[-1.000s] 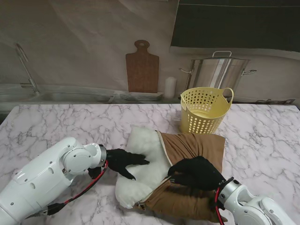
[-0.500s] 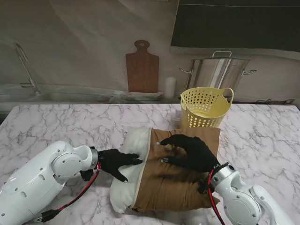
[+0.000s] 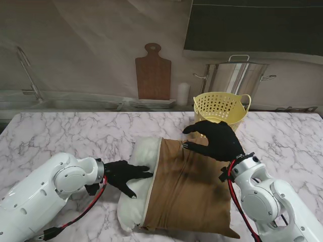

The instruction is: Remove the pillowcase from the pillow and put it in the laundry basket

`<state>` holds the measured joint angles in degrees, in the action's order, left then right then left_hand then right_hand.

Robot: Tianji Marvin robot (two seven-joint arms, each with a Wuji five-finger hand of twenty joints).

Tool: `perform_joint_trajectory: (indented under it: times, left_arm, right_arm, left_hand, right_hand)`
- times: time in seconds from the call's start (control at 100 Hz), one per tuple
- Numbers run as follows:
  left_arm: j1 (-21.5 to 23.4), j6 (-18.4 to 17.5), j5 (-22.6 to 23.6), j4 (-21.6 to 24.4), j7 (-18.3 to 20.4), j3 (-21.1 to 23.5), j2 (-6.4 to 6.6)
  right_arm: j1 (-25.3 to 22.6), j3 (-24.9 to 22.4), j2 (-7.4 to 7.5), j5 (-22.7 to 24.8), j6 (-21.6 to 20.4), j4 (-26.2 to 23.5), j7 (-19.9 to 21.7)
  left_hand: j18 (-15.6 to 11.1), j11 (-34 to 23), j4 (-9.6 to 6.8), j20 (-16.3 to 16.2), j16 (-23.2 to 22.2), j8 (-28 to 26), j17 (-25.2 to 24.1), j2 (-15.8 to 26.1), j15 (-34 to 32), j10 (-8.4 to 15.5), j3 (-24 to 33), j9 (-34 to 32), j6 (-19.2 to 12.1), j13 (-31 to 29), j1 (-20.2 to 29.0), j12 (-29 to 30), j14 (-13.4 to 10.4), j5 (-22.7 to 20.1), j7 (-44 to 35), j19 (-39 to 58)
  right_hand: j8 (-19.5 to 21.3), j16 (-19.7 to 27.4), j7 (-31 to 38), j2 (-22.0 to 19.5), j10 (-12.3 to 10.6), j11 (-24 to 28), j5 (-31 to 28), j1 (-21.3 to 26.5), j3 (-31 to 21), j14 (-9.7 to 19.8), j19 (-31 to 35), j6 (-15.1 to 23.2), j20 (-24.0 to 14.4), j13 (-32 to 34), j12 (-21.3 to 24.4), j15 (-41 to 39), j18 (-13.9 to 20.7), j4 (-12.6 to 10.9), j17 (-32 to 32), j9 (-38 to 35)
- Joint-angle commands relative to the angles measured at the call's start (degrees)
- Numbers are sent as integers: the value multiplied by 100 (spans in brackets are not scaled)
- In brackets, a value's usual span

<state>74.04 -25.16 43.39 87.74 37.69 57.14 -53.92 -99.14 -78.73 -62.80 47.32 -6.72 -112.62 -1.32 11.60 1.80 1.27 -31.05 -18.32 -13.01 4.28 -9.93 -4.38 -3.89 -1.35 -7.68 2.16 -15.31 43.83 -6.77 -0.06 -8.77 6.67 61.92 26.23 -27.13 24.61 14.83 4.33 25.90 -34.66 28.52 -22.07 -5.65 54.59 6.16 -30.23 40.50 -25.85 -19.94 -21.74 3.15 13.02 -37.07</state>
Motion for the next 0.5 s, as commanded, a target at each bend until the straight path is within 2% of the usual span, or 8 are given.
perform_joint_trajectory:
  times: [0.0,0.18,0.26,0.33,0.39,0.41,0.49]
  left_arm:
    - [147,-58,77,-109,167,-15,65]
    - [320,-199,97,-15,134,129,71]
    - [408,-254,107,27,120,225,72]
    - [484,-288,109,68,118,316,72]
    - [537,-328,120,100,116,384,73]
    - [551,-338,123,110,120,403,74]
    - [592,-370,136,149,152,467,81]
  right_arm:
    - [180,110,38,-161,19,114,132]
    - [765,532,98,-181,94,652,476]
    - [1055,709,147,-178,133,933,778]
    - [1275,837,209,-157,162,1135,1148]
    - [1442,960,259,-85,206,1300,1410]
    - [1490,1008,273,-38,244,1341,1488]
    - [1633,1150,352,316,355,1436,1880]
  left_hand:
    - [88,-152,-92,60,52,-158,-37,-573,-171,-201,63,-57,88,-198,89,-22,778,-437,-670,-4077]
    - [84,-160,-90,46,56,-153,-24,-556,-176,-186,62,-88,78,-223,96,-28,776,-450,-675,-4076]
    - [91,-161,-88,42,57,-152,-19,-538,-175,-186,59,-96,85,-228,90,-30,789,-452,-677,-4074]
    - [86,-167,-87,36,56,-154,-13,-538,-181,-186,59,-117,82,-243,97,-35,783,-468,-685,-4070]
    - [71,-167,-87,28,55,-155,5,-532,-182,-187,58,-125,83,-249,100,-37,793,-478,-689,-4057]
    - [71,-167,-87,27,55,-155,6,-528,-183,-188,59,-128,86,-251,102,-38,794,-483,-692,-4056]
    - [76,-167,-86,25,54,-158,-11,-514,-184,-183,58,-134,84,-256,101,-41,786,-499,-700,-4059]
  right_hand:
    - [58,103,-162,75,-38,-169,165,-231,-58,46,-45,21,103,-199,53,220,-6,-82,-113,188]
    - [-57,437,-488,92,-165,-535,625,-329,-127,73,-368,-34,334,-372,319,707,-46,-67,-263,413]
    - [-150,621,-709,180,-216,-766,963,-406,-159,18,-607,-37,459,-579,515,976,-60,-58,-419,643]
    - [-334,823,-1126,285,-250,-1037,1512,-584,-241,3,-872,-135,578,-880,803,1224,-27,-33,-597,978]
    - [-463,966,-1468,462,-142,-1224,1852,-938,-452,-32,-988,-304,604,-1062,1073,1341,-28,12,-650,1329]
    - [-514,987,-1643,571,-48,-1321,2014,-1196,-592,-71,-989,-366,574,-1105,1200,1346,-33,50,-599,1516]
    - [-561,1002,-2028,769,171,-1524,2372,-1772,-940,-118,-1000,-535,480,-1174,1454,1366,-83,165,-579,1851]
